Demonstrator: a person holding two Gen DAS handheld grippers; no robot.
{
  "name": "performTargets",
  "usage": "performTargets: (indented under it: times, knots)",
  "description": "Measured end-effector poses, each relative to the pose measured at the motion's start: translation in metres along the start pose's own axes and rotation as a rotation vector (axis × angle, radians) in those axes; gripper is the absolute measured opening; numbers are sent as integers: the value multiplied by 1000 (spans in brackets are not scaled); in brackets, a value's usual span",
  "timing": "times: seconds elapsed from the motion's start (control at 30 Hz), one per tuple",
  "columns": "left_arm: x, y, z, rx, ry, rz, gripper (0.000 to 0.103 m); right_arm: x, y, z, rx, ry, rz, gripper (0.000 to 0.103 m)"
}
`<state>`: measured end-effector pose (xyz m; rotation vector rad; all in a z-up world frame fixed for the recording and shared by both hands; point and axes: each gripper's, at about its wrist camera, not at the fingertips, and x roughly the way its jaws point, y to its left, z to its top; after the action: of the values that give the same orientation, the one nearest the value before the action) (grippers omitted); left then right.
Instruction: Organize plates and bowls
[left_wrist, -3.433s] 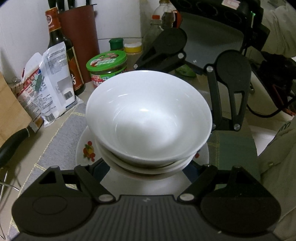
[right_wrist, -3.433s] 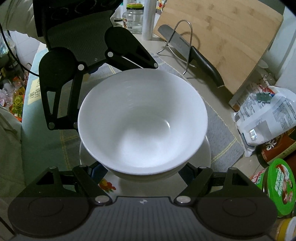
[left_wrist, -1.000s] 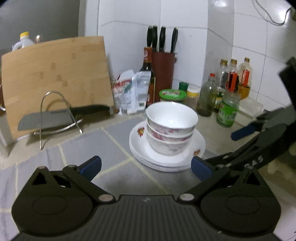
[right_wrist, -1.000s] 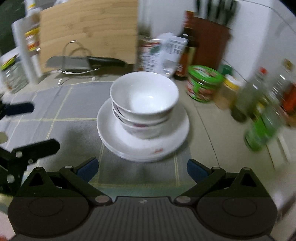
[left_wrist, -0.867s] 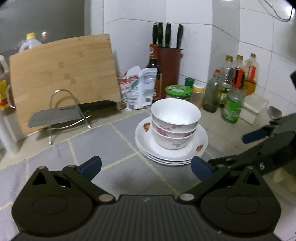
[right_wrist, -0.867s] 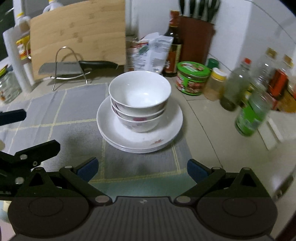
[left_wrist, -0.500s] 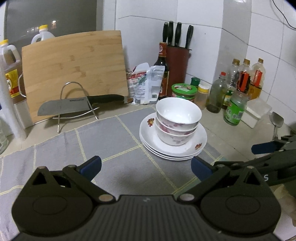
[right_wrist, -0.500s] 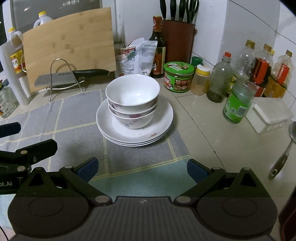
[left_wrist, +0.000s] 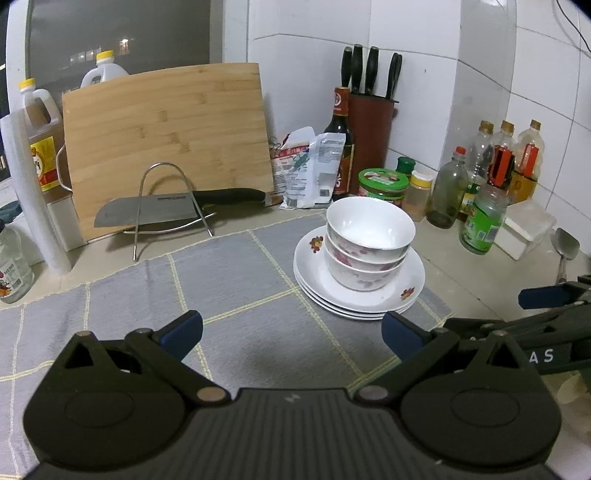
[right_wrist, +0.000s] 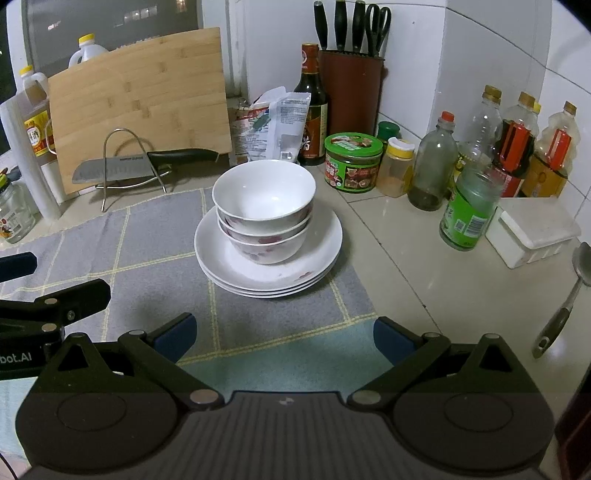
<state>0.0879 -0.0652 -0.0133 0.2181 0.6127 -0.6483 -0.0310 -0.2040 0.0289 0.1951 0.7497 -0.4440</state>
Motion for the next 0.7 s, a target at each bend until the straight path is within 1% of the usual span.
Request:
performTargets:
  times: [0.7]
  knots:
    - [-2,1,1,1,-6,1,102,-5,-2,3,-3,-13,-15,103]
